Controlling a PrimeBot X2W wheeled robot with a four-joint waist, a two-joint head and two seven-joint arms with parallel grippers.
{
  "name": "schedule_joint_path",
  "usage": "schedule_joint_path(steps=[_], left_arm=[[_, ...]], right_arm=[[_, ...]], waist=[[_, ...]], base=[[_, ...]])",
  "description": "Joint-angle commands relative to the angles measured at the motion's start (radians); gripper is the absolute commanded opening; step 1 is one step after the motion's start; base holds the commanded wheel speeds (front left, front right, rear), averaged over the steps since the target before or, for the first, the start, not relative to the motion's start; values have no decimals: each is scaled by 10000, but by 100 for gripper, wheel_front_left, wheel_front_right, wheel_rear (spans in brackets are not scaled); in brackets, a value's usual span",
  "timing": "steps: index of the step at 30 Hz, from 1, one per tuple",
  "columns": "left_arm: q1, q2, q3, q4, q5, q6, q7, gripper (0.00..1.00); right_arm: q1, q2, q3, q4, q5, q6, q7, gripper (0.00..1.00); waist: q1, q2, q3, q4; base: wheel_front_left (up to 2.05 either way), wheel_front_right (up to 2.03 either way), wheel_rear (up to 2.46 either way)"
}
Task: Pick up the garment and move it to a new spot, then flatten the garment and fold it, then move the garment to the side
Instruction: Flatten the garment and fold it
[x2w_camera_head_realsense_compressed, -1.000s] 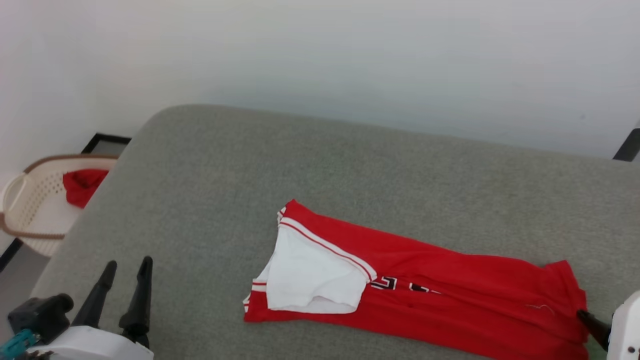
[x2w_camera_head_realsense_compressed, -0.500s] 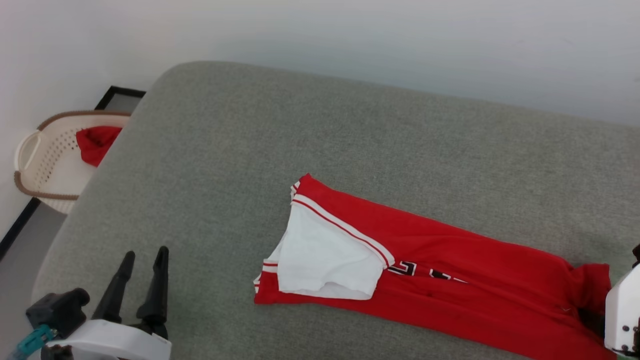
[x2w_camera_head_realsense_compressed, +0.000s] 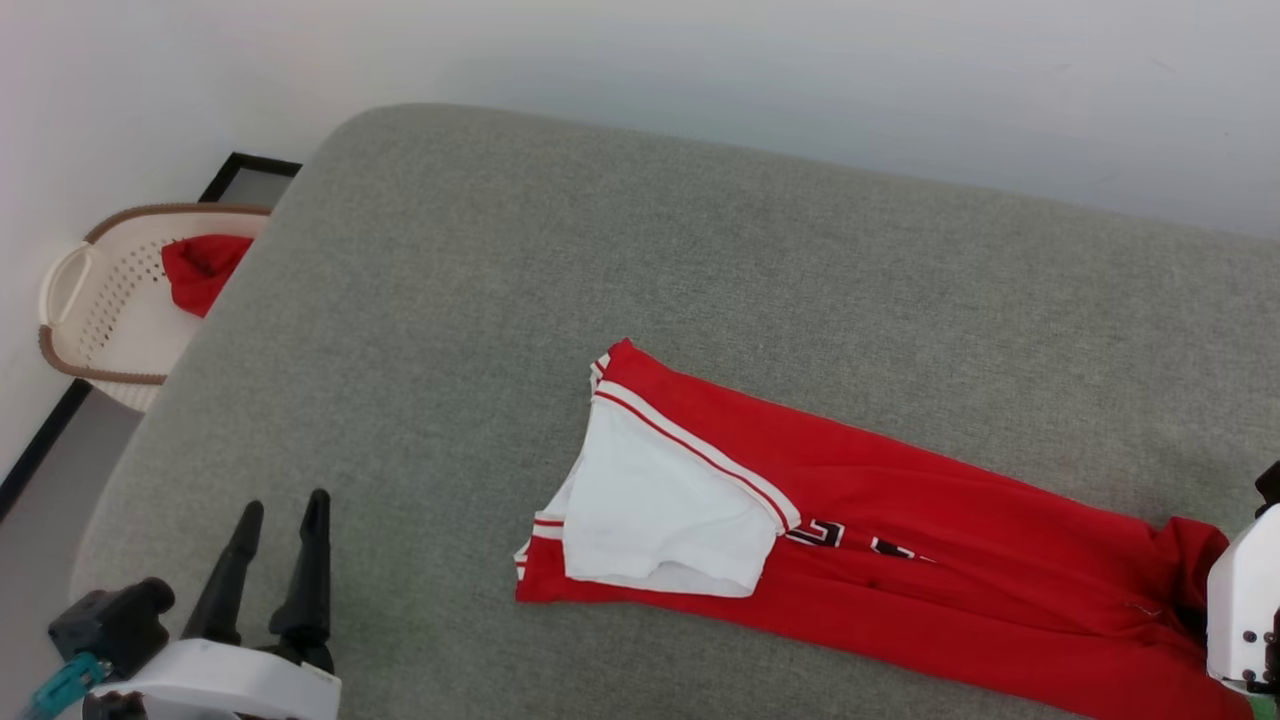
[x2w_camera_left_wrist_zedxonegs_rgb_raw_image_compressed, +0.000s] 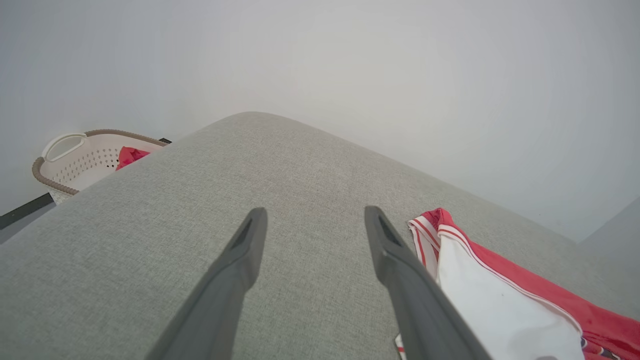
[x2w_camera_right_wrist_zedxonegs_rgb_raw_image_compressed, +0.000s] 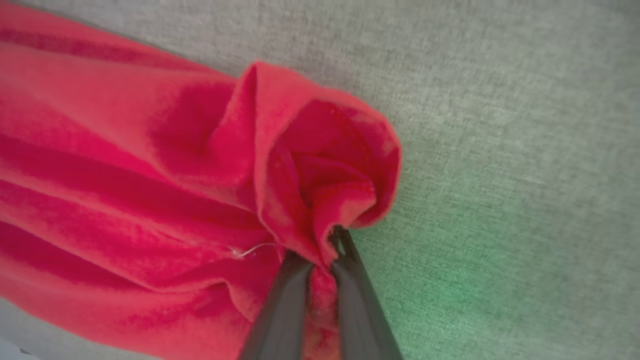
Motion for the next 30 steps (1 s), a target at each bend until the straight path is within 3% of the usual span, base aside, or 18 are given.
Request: schedule_joint_path(steps=[1, 18, 24, 30], left_arm=[[21, -40, 73, 43, 90, -79, -32, 100], [518, -47, 438, 56, 246, -190, -32, 100], [697, 38, 452, 64, 188, -203, -32, 100], [905, 60, 464, 74, 83, -112, 37, 100]], right_arm=[[106, 14, 146, 318, 0, -19, -157, 0], [-518, -1628, -397, 1683, 4, -17, -909, 0], [-729, -1671, -169, 1876, -95, -17, -931, 0], [-630, -1425, 348, 1044, 251, -16, -808, 0]], waist=[[0, -1, -44, -34], [0, -1, -481, -650], [0, -1, -648, -965], [0, -1, -942, -1317]], base=[[0, 0, 0], [0, 0, 0], [0, 0, 0], [0, 0, 0]])
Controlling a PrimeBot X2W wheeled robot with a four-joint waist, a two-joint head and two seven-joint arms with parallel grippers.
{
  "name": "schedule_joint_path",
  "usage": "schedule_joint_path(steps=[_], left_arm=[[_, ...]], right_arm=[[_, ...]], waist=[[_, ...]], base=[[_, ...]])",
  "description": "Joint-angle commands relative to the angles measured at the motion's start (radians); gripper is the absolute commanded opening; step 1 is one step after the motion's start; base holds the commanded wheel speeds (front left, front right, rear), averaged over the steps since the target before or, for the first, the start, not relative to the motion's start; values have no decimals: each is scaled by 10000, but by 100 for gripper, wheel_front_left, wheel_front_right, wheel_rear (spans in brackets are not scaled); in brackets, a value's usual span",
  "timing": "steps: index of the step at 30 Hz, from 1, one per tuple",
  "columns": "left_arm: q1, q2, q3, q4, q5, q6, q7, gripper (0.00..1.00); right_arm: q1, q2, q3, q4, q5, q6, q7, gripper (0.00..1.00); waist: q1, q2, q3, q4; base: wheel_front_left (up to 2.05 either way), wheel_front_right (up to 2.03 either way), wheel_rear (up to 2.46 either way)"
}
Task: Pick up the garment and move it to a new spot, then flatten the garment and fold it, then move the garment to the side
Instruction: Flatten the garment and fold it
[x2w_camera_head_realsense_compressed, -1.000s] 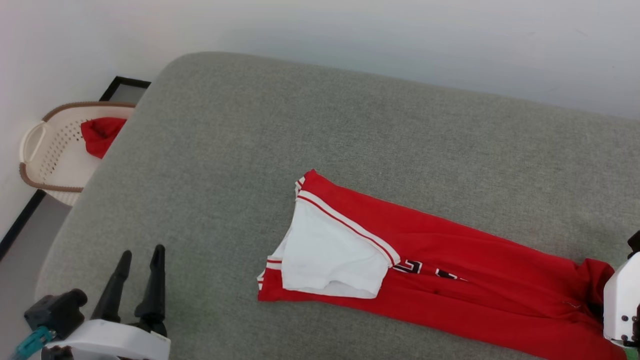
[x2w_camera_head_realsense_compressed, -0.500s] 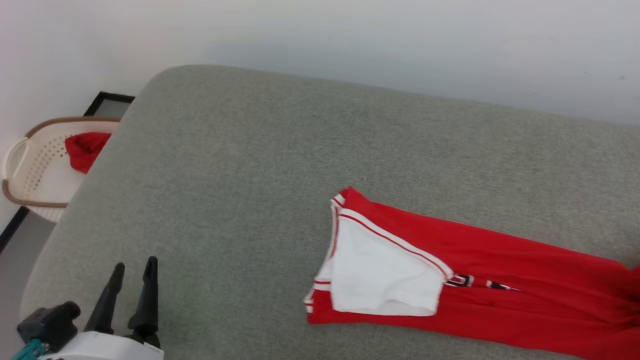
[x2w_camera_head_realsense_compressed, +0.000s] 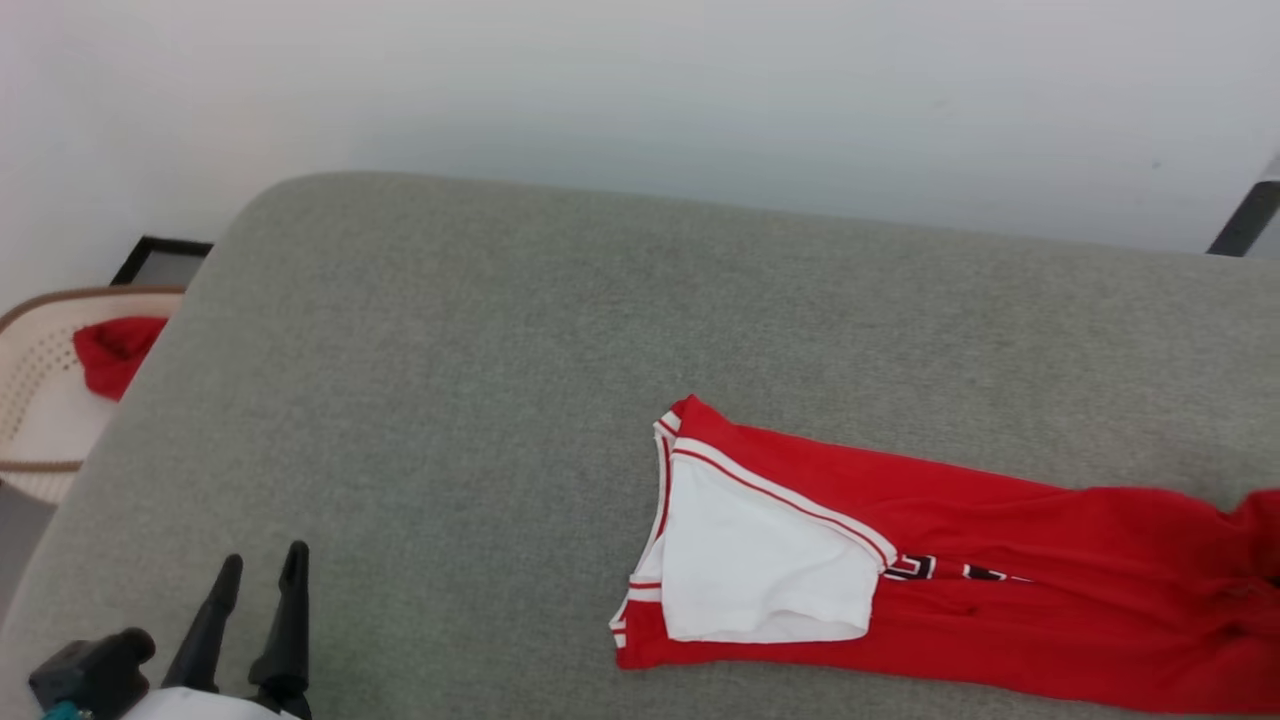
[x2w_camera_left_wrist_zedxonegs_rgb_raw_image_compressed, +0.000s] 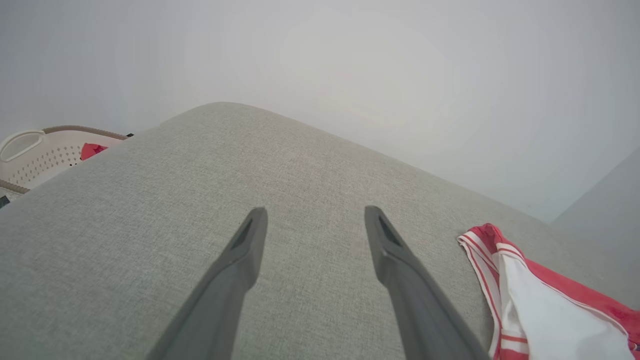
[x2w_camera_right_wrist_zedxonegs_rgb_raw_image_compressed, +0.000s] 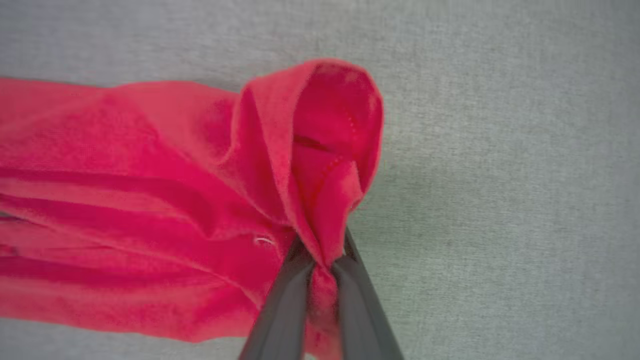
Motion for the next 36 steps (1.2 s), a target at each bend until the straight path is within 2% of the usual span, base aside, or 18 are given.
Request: schedule_joint_path(steps=[1, 4, 12, 18, 27, 36], left_arm=[[166, 20, 29, -8, -73, 73, 4, 100], [227, -15, 18, -40, -121, 117, 91, 100], [324, -119, -84, -23, -249, 189, 201, 100], [149, -218, -181, 67, -167, 199, 148, 100], [-174, -440, -515, 377, -57, 98, 92, 100], [-580, -624, -787, 740, 2, 11, 24, 100]], right_arm=[[98, 210, 86, -357, 317, -14, 91, 0], [317, 334, 345, -1213, 518, -14, 313, 0], [681, 1172, 1177, -3785, 953, -14, 976, 0], [388, 2022, 1946, -4721, 644, -14, 1181, 0], [-366, 3418, 2990, -3953, 13, -14, 705, 0], [-1188, 4243, 3471, -2164, -633, -14, -154, 0]], waist=[[0, 0, -235, -216], [0, 0, -398, -334], [0, 0, -688, -373], [0, 0, -769, -66], [0, 0, -798, 796], [0, 0, -662, 1611]], base=[[0, 0, 0], [0, 0, 0], [0, 0, 0], [0, 0, 0], [0, 0, 0], [0, 0, 0]])
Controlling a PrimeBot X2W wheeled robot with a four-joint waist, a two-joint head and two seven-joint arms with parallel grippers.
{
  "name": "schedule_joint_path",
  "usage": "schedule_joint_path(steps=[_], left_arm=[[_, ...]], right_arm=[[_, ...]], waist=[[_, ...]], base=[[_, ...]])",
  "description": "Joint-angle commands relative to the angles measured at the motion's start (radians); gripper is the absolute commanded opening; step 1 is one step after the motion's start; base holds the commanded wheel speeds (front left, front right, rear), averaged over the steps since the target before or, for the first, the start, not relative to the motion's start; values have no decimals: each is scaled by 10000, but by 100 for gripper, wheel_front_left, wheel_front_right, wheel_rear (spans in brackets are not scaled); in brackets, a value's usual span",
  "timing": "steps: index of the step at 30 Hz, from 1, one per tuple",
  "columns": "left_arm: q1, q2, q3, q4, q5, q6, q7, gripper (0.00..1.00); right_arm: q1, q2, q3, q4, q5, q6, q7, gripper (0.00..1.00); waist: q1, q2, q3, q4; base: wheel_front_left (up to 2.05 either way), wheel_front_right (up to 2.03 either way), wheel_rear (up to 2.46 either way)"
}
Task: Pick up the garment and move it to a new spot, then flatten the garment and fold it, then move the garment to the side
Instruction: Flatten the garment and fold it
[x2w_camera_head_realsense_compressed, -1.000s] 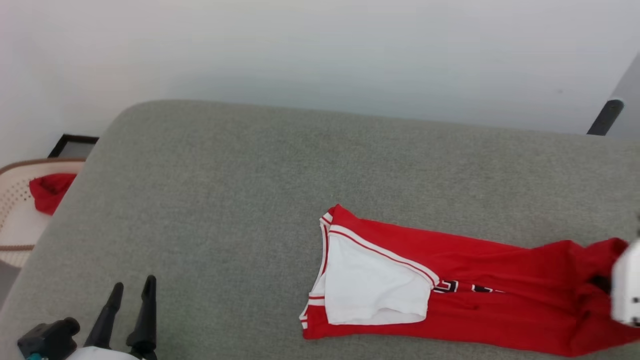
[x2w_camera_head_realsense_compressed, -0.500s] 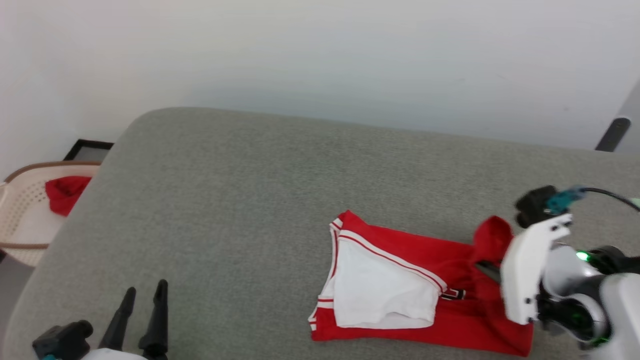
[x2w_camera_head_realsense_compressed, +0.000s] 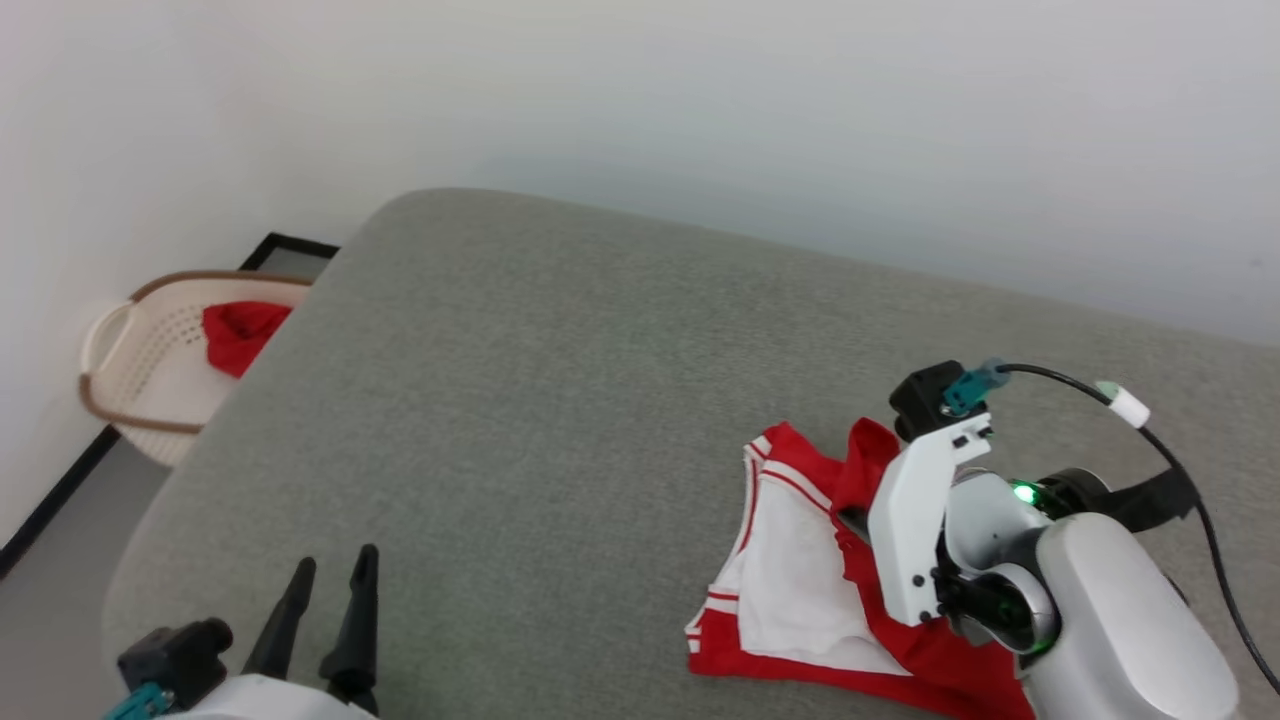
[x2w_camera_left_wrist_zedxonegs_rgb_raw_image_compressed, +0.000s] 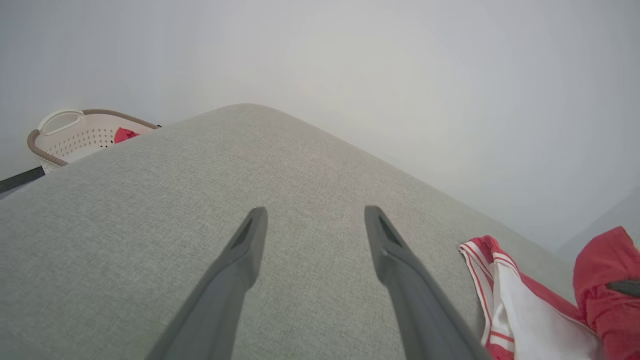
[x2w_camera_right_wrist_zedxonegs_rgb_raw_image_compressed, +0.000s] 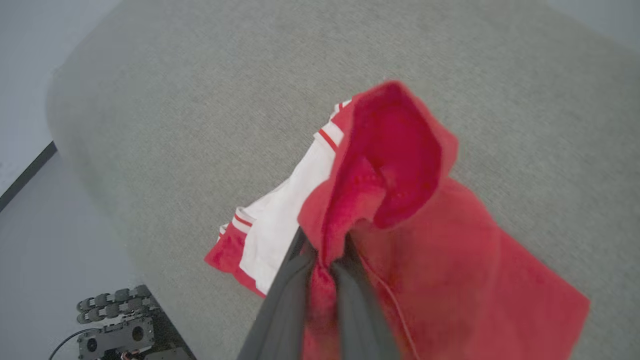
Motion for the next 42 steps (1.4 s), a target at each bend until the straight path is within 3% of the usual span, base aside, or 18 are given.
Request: schedule_joint_path(steps=[1, 9, 10, 12, 13, 14, 21, 30, 34, 42], left_arm=[[-191, -75, -76, 73, 78, -79, -33, 100], [-433, -182, -193, 321, 39, -112, -92, 100], [-462, -197, -199, 349, 36, -120, -100, 100], [-508, -242, -209, 400, 37, -130, -112, 100], [-519, -254, -208, 428, 46, -135, -106, 100], [-531, -254, -196, 455, 48, -140, -104, 100], [-506, -177, -88, 502, 141, -167, -127, 100], [-208, -20, 211, 225, 362, -156, -123, 100], [-60, 20, 390, 36, 506, -136, -122, 100], [227, -6, 792, -374, 1049, -73, -109, 100]], right_arm=[[-219, 145, 55, 480, -159, -10, -241, 0], [-786, 444, 373, 2038, -284, -10, -1006, 0], [-884, 469, 402, 2196, -289, -9, -1158, 36], [-1036, 522, 524, 2509, -186, -10, -1378, 49], [-1108, 552, 600, 2613, -117, -9, -1469, 93], [-1190, 577, 685, 2699, -42, -10, -1530, 100], [-1487, 496, 1196, 2560, 716, -9, -1877, 100], [-1072, -517, 1309, 1136, 1451, -10, -2885, 100], [-811, -1105, 1181, 442, 1456, -10, -3658, 100], [87, -2290, 741, -432, 935, -9, -6215, 100]], waist=[[0, -1, 86, 375], [0, -1, 185, 570], [0, -1, 195, 565], [0, -1, 215, 531], [0, -1, 220, 507], [0, -1, 220, 467], [0, -1, 108, 25], [0, -1, -144, -888], [0, -1, -193, -1365], [0, -1, -252, -2217]], base=[[0, 0, 0], [0, 0, 0], [0, 0, 0], [0, 0, 0], [0, 0, 0], [0, 0, 0], [0, 0, 0], [0, 0, 0], [0, 0, 0], [0, 0, 0]])
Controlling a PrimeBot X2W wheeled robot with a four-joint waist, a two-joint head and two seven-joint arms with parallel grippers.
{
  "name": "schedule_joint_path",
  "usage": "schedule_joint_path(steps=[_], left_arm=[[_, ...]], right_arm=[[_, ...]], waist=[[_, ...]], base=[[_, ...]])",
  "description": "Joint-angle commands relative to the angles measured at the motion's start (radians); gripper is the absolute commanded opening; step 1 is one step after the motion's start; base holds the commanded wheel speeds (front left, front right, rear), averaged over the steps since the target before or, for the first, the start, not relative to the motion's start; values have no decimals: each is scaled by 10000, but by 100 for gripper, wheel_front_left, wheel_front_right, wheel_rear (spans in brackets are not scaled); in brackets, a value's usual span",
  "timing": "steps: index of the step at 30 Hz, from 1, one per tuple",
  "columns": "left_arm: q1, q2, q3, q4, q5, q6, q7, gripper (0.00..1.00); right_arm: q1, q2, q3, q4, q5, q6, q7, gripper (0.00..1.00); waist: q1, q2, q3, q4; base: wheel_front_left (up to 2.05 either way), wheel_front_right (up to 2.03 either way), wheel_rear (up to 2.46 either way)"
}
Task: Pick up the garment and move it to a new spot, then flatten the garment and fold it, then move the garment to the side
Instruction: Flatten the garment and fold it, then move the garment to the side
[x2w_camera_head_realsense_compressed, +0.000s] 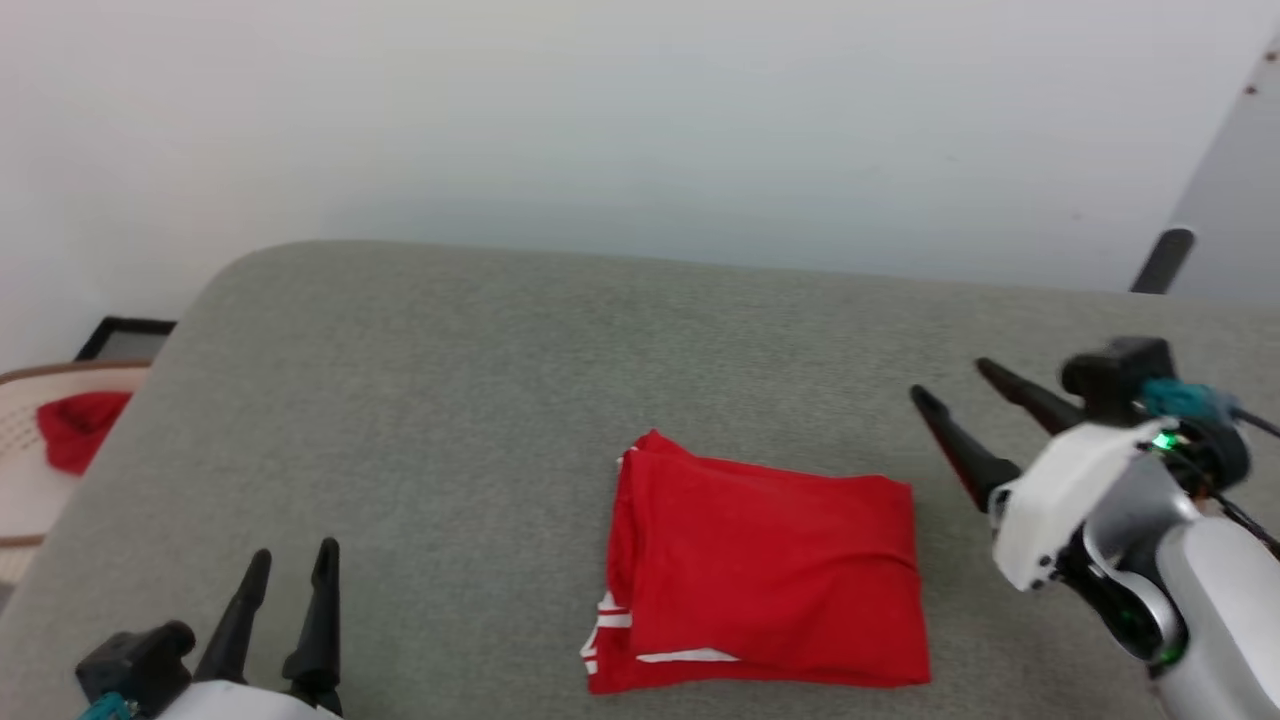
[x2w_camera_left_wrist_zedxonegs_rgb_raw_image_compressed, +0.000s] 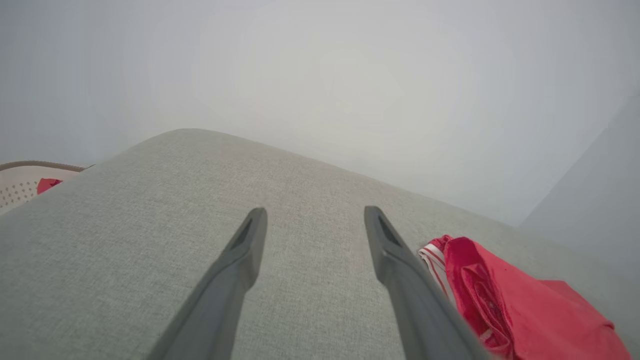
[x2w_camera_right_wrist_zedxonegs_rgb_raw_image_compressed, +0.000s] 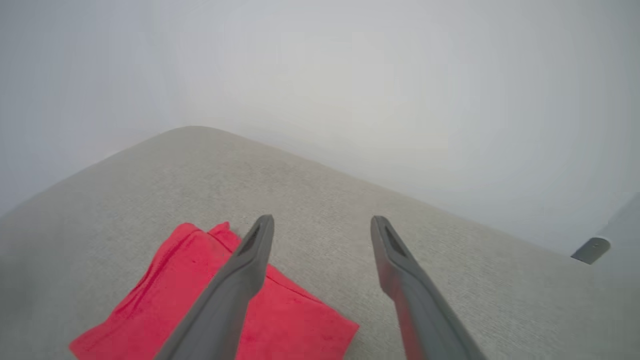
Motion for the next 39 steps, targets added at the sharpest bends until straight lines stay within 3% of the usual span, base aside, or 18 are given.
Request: schedule_joint_path(steps=[1, 8, 14, 28, 39], left_arm=[[134, -3, 87, -90, 153, 22, -2, 100], [442, -198, 416, -386, 631, 2, 0, 100], [583, -223, 625, -450, 866, -40, -1, 100], [717, -155, 760, -368, 1037, -74, -1, 100], [628, -196, 653, -385, 1066, -80, -1, 100]], right_arm=[[294, -152, -109, -73, -182, -10, -455, 100], [1400, -827, -413, -187, -1134, -9, -2744, 100], [2661, -753, -1422, -59, -1421, -10, -4206, 100], [4461, -95, -3306, -416, -2225, -10, -4806, 100], [4798, 100, -3602, -647, -2356, -10, -4752, 100]], waist=[[0, 0, -77, -453], [0, 0, -181, -803], [0, 0, -343, -774], [0, 0, -425, -776], [0, 0, -427, -779]], base=[[0, 0, 0], [0, 0, 0], [0, 0, 0], [0, 0, 0], [0, 0, 0]])
